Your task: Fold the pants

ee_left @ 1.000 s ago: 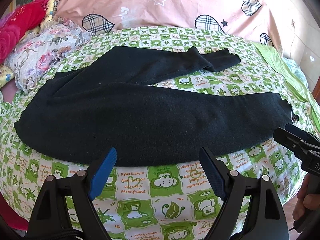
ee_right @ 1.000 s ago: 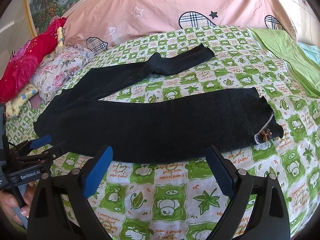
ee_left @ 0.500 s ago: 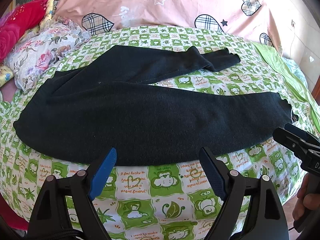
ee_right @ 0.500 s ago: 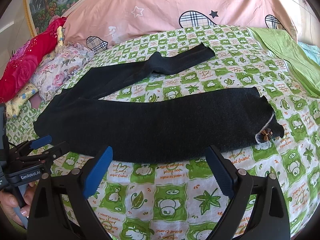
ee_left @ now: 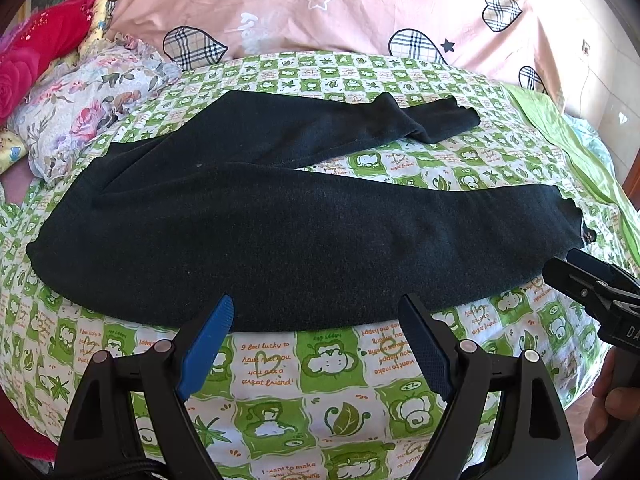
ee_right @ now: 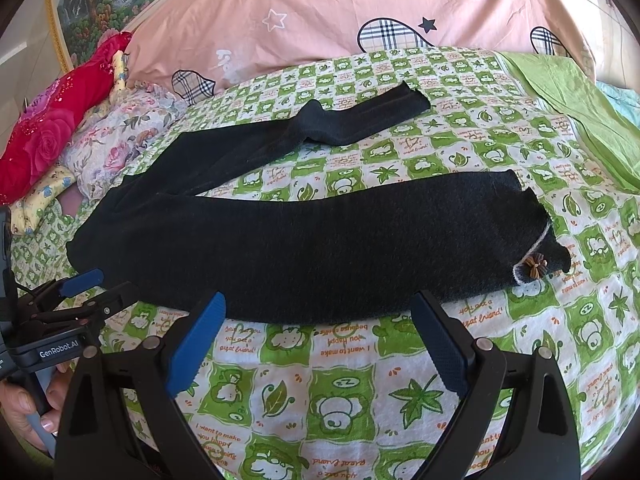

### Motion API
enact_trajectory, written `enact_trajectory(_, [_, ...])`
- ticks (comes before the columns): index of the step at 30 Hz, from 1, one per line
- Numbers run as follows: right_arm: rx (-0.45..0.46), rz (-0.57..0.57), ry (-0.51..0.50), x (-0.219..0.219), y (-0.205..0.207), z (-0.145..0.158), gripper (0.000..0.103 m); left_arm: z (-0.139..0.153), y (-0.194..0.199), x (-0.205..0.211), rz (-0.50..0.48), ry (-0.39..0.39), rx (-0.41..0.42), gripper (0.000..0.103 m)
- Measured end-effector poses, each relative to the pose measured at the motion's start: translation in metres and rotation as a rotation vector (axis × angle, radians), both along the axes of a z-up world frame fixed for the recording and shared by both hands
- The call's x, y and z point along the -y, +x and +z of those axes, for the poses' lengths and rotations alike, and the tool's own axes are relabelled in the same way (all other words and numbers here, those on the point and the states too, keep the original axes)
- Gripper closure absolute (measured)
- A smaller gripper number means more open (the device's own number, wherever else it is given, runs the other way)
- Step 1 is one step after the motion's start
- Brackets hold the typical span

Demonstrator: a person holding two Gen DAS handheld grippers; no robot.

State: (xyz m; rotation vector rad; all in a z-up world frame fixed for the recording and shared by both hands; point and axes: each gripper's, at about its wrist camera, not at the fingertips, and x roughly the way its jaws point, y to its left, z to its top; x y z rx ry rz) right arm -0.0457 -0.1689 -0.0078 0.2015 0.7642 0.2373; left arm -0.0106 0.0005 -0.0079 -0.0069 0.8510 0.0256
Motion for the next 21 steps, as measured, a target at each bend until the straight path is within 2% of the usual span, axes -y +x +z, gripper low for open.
enact_trajectory(9, [0.000, 0.005, 0.004, -0.002, 0.000, 0.001, 0.009, 0.002, 0.002, 0.001, -0.007, -0.006, 0.001, 0.018])
enact_trajectory(21, [-0.014, 0.005, 0.014, 0.006, 0.011, 0.015, 0.009, 0.000, 0.012, -0.006, -0.039, -0.053, -0.021, 0.018])
